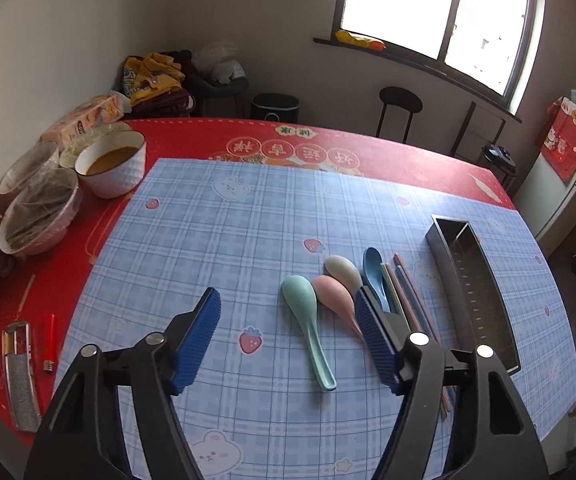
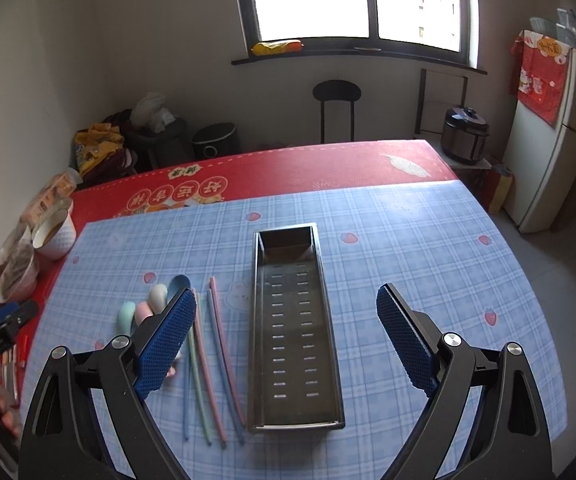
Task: Organize utensils
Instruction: 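Move the left tool to the mint green spoon and close on its handle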
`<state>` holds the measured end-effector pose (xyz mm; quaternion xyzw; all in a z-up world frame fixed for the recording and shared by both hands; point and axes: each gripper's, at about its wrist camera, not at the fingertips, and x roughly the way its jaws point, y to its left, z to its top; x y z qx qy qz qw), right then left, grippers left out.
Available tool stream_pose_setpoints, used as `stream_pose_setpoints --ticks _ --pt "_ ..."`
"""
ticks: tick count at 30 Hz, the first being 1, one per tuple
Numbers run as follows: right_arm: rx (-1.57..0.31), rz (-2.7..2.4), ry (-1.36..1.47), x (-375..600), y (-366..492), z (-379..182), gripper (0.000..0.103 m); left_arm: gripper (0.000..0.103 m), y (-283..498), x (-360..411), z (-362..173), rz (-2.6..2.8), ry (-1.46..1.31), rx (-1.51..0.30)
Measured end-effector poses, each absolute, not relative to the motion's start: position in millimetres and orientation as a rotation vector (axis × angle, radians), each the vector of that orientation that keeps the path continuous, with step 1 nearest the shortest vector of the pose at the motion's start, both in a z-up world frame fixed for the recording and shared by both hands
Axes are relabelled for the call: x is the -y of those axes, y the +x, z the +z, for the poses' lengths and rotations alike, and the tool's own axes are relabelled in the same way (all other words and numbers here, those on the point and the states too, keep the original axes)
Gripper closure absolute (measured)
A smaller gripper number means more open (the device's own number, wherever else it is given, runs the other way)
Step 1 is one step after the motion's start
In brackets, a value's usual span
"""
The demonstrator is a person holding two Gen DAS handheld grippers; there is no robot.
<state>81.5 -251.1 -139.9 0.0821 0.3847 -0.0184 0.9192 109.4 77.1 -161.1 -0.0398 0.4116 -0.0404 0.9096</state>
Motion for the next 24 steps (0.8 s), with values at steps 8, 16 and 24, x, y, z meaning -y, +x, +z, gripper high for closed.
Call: stream_pose_setpoints --ticks 8,16,24 --pt "-0.869 -0.018 0.164 249 93 -168 0.014 0.077 147 -79 -255 -0.158 -0.211 -1.074" --pt "-0.9 -0.016 0.159 249 100 -177 0.014 0.077 169 -74 -280 -0.164 -0.22 -1.12" --pt "-0.907 -0.012 0.151 249 103 -178 0.014 0.083 181 -68 -287 -0.169 -0.209 -1.127"
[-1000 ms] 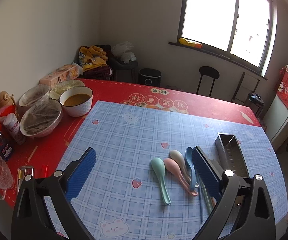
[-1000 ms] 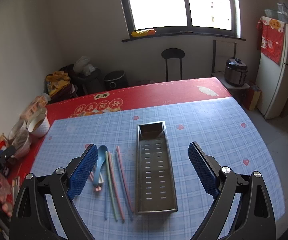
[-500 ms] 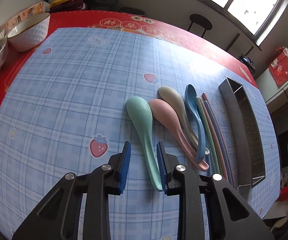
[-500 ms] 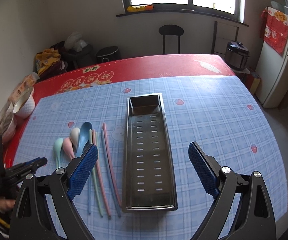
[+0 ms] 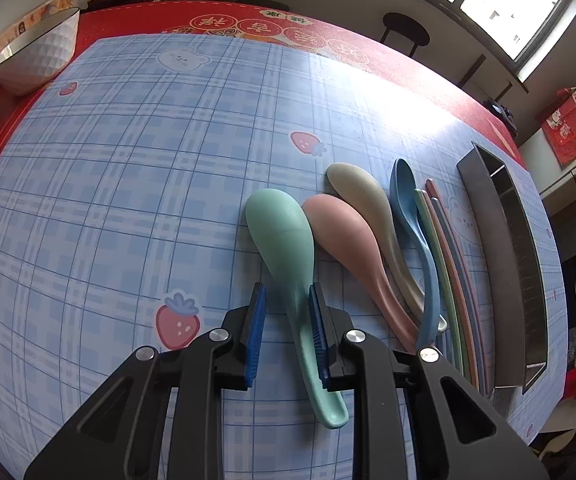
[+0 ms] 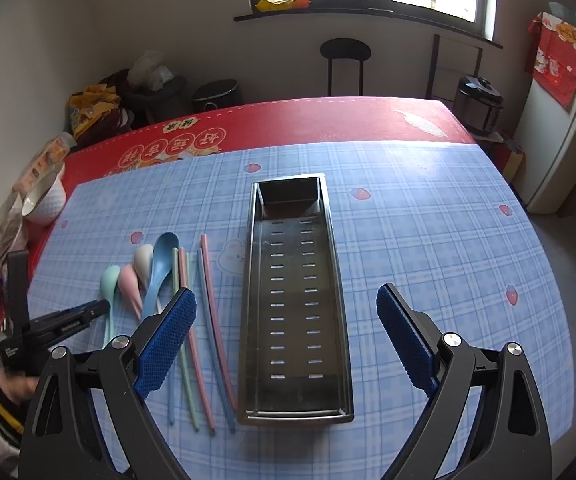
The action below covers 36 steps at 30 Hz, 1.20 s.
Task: Organize utensils
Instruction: 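Move the left tool to the mint green spoon and close on its handle, then lift the mint green spoon off the table with the left tool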
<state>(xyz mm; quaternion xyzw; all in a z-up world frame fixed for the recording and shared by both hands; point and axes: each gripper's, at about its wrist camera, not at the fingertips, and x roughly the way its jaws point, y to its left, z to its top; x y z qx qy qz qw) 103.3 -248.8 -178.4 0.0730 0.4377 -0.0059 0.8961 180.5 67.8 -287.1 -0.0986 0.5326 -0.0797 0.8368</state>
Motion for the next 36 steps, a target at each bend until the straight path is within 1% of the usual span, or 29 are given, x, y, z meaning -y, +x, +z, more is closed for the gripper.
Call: stream_pose_setpoints --ticks 2,10,13,14,17,23,26,36 --pt "-0.908 -0.014 0.154 250 104 -179 0.014 0.085 181 -68 -288 -0.174 -0.221 -1.121" --pt "-0.914 -0.025 0.174 255 105 -182 0.014 0.086 181 -67 -290 -0.183 -0.227 -1.117" --pt "-0.915 -0.021 0.173 256 105 -181 0.014 0.092 179 -66 -284 -0.157 -0.206 -1.101" --pt "-0.914 -0.018 0.172 255 105 -181 0.014 0.096 179 -65 -280 -0.163 -0.198 -1.09" --pt "-0.913 -0.014 0.175 256 105 -180 0.014 0.1 175 -57 -273 -0.187 -0.159 -1.091" --pt "-0.913 -0.004 0.184 255 105 -181 0.014 0.099 179 -50 -274 -0.195 -0.126 -1.105" --pt "-0.909 -0.002 0.187 257 103 -180 0.014 0.095 181 -49 -276 -0.16 -0.1 -1.117" --pt "-0.911 -0.022 0.236 271 97 -183 0.014 0.095 169 -59 -289 -0.111 -0.126 -1.158"
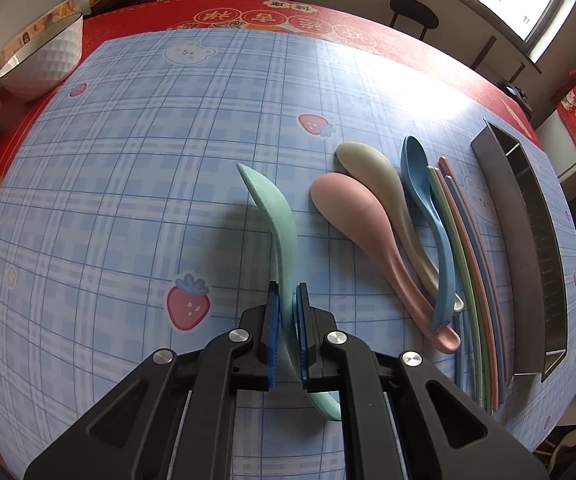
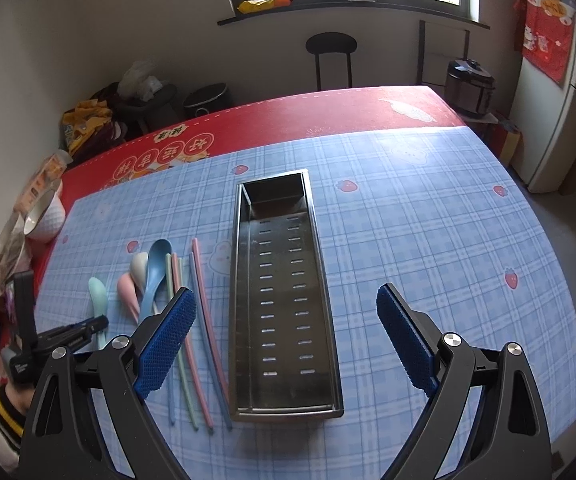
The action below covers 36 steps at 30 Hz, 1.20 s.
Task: Organize utensils
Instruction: 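Lift the mint green spoon off the table with the left tool, then close the right tool on a pink chopstick while the left tool holds the spoon raised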
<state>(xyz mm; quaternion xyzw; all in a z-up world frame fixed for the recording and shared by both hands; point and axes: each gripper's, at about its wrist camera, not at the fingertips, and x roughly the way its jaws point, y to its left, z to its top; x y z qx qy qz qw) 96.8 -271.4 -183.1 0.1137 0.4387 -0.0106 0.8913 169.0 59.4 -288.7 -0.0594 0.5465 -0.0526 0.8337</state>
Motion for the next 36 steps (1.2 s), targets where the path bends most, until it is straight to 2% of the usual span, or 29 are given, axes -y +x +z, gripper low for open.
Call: stream_pose_setpoints --ticks 14,31,33,35,36 --pt "-0.918 0.017 0.254 283 85 -188 0.014 0.097 143 -50 -284 -0.109 -0.134 -1.138" --pt "-0.947 0.174 0.205 297 77 -198 0.015 0.097 86 -25 -222 -0.028 -0.184 -0.998" --pt "-0.967 0.179 0.188 288 78 -201 0.031 0.097 83 -25 -217 -0.051 -0.182 -0.992" --pt "-0.981 0.182 0.201 279 81 -204 0.034 0.097 82 -25 -212 -0.082 -0.164 -0.989" --pt "-0.983 0.182 0.205 274 83 -204 0.042 0.097 82 -26 -210 -0.098 -0.152 -0.983"
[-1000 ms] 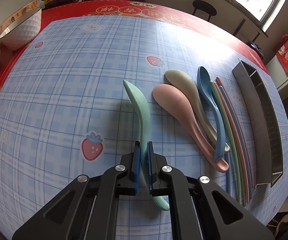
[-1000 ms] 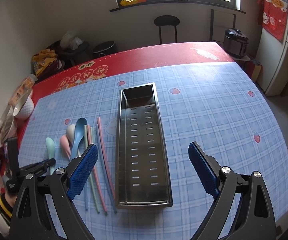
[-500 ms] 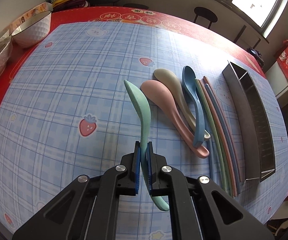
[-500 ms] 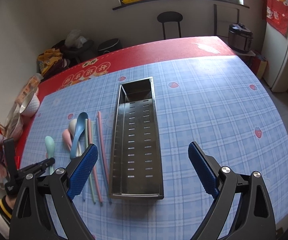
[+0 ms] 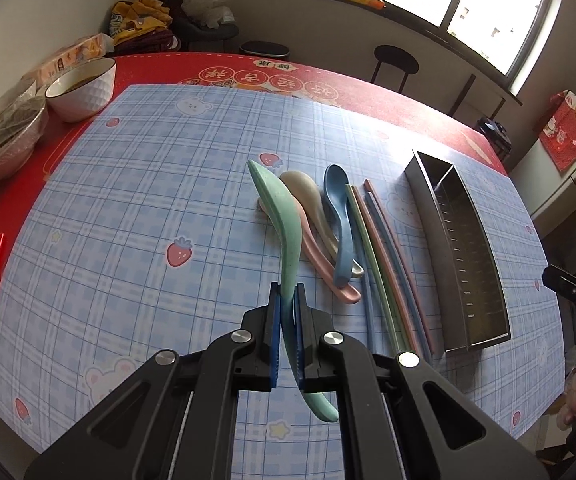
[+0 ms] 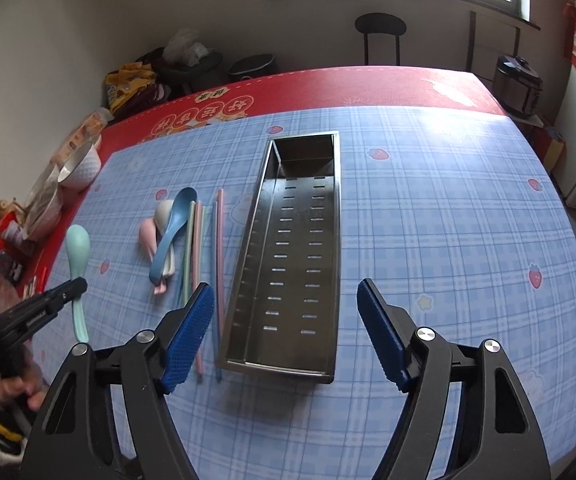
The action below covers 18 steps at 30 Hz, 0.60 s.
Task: Organize utensils
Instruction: 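Close the right tool on a pink chopstick while the left tool holds the spoon raised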
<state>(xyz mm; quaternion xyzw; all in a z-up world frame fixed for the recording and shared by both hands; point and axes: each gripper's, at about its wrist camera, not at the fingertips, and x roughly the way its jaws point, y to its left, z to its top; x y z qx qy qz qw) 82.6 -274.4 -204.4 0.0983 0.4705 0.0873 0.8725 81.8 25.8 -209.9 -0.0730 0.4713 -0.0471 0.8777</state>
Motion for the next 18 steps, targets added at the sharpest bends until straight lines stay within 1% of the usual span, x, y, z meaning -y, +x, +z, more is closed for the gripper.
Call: stream_pose_setpoints --ticks 1,3,4,6,7,9,10,11,12,18 --pt "-0.989 0.187 0.205 268 85 -205 0.046 0.097 83 -27 -207 -0.116 -0.142 -0.976" --pt "-1.001 0.219 0.204 253 92 -207 0.058 0.097 87 -31 -202 -0.142 -0.129 -0.963" --pt "-1.002 0.24 0.196 244 96 -208 0.061 0.097 89 -35 -201 -0.154 -0.13 -0.959" --pt "-1.001 0.269 0.148 224 107 -212 0.074 0.097 94 -42 -197 -0.181 -0.122 -0.948" --pt "-1.012 0.279 0.122 212 115 -216 0.077 0.097 97 -46 -195 -0.194 -0.116 -0.943" --pt "-1.05 0.305 0.111 192 131 -228 0.087 0.097 103 -55 -194 -0.214 -0.118 -0.935" --pt "-1.067 0.318 0.11 181 139 -234 0.088 0.097 106 -59 -194 -0.222 -0.122 -0.934" --pt "-1.079 0.322 0.102 171 145 -240 0.093 0.097 108 -63 -194 -0.229 -0.126 -0.934" --pt "-1.089 0.322 0.09 161 150 -245 0.094 0.097 110 -66 -196 -0.237 -0.132 -0.935" --pt "-1.188 0.27 0.038 128 177 -277 0.095 0.097 119 -81 -207 -0.28 -0.156 -0.959"
